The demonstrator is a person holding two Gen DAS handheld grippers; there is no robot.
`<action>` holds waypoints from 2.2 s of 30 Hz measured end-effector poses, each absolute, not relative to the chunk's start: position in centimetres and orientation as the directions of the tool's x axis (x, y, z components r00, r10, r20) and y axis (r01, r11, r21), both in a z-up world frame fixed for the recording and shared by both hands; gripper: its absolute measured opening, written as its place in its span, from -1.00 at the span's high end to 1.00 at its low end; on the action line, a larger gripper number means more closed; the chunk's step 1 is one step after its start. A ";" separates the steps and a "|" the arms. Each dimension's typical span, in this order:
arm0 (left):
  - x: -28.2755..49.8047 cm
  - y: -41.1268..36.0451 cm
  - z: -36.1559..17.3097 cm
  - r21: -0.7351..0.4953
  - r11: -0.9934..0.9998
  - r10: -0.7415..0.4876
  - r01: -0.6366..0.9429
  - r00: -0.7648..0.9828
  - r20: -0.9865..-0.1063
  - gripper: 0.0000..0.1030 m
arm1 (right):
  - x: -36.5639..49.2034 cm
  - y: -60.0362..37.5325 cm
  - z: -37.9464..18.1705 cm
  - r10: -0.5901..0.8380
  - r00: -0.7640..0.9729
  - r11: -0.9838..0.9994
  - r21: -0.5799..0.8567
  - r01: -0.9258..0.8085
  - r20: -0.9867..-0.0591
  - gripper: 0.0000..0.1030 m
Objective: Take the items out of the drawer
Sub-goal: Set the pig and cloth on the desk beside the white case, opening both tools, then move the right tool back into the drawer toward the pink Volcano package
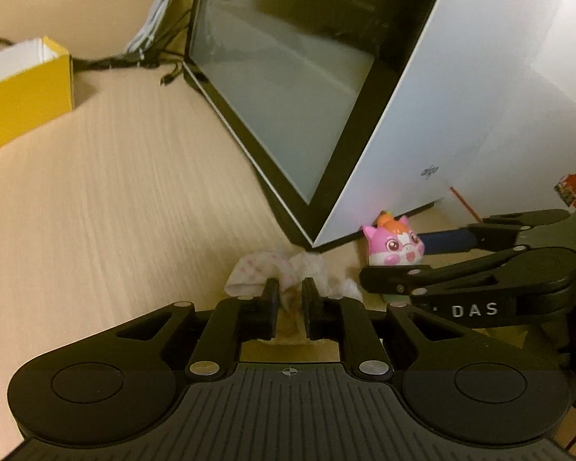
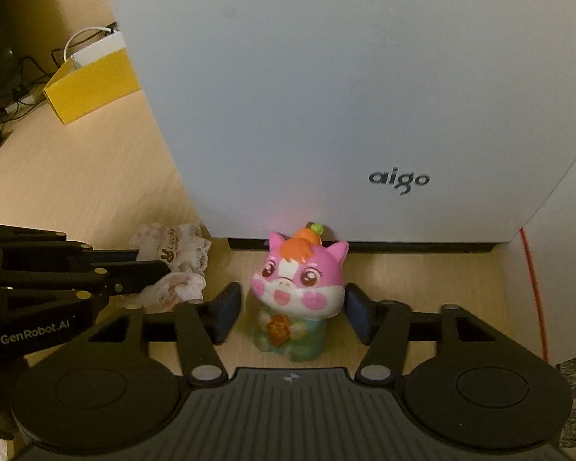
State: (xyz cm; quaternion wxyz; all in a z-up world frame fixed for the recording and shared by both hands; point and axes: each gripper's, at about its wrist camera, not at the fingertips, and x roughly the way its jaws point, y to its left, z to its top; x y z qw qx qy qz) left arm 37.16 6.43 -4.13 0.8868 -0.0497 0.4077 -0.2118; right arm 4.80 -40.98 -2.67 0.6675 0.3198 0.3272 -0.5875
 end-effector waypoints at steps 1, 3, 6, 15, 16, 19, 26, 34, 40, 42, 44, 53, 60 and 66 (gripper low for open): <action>36.9 6.5 -3.8 -0.254 0.905 -0.415 0.340 0.583 -0.698 0.72 | 4.9 -40.6 -2.3 -0.587 0.093 0.109 0.035 0.993 -0.804 -0.34; 36.5 6.7 -3.2 -0.250 0.903 -0.420 0.350 0.589 -0.691 0.72 | 5.0 -39.8 -1.5 -0.607 0.087 0.122 0.016 0.992 -0.790 -0.39; 35.8 7.1 -2.1 -0.251 0.893 -0.440 0.375 0.607 -0.662 0.72 | 4.7 -38.9 -0.5 -0.640 0.073 0.118 -0.004 0.993 -0.765 -0.44; 31.9 7.1 0.1 -0.238 0.870 -0.475 0.431 0.610 -0.635 0.72 | 4.5 -33.2 1.3 -0.782 -0.023 0.044 -0.091 0.995 -0.623 -0.70; 31.4 7.2 0.1 -0.234 0.868 -0.477 0.438 0.606 -0.636 0.72 | 4.4 -32.7 1.3 -0.785 -0.027 0.033 -0.086 0.996 -0.619 -0.70; 29.4 7.8 0.1 -0.221 0.864 -0.479 0.452 0.602 -0.639 0.72 | 3.9 -31.3 1.0 -0.719 0.060 0.107 -0.025 0.994 -0.692 -0.70; 25.8 9.7 -1.2 -0.235 0.859 -0.477 0.456 0.542 -0.692 0.72 | 5.0 -29.0 -0.5 -0.627 0.127 0.153 0.038 0.987 -0.769 -0.70; 23.0 10.7 -5.6 -0.225 0.867 -0.419 0.445 0.406 -0.812 0.72 | 5.2 -27.2 -2.9 -0.534 0.179 0.198 0.084 0.977 -0.827 -0.70; 22.1 11.9 -8.2 -0.220 0.892 -0.360 0.394 0.327 -0.874 0.72 | 4.4 -27.3 -4.9 -0.478 0.154 0.168 0.083 0.982 -0.865 -0.70; 22.0 12.2 -9.1 -0.227 0.895 -0.345 0.384 0.271 -0.899 0.72 | 3.8 -27.4 -5.3 -0.464 0.143 0.157 0.078 0.984 -0.874 -0.70; 21.9 12.3 -9.7 -0.236 0.892 -0.338 0.386 0.224 -0.914 0.72 | 3.3 -27.5 -6.0 -0.446 0.132 0.140 0.076 0.987 -0.885 -0.70; 23.0 12.2 -12.3 -0.297 0.909 -0.331 0.293 0.071 -0.941 0.72 | 1.9 -27.3 -7.6 -0.396 0.141 0.120 0.101 0.988 -0.907 -0.69; 23.5 11.1 -11.8 -0.275 0.913 -0.338 0.300 0.182 -0.923 0.72 | 2.6 -28.1 -7.9 -0.416 0.135 0.213 0.048 0.976 -0.899 -0.70; 22.1 12.3 -10.1 -0.244 0.934 -0.331 0.262 0.370 -0.868 0.72 | 6.4 -30.4 -10.0 -0.368 0.172 0.416 0.004 0.910 -0.914 -0.69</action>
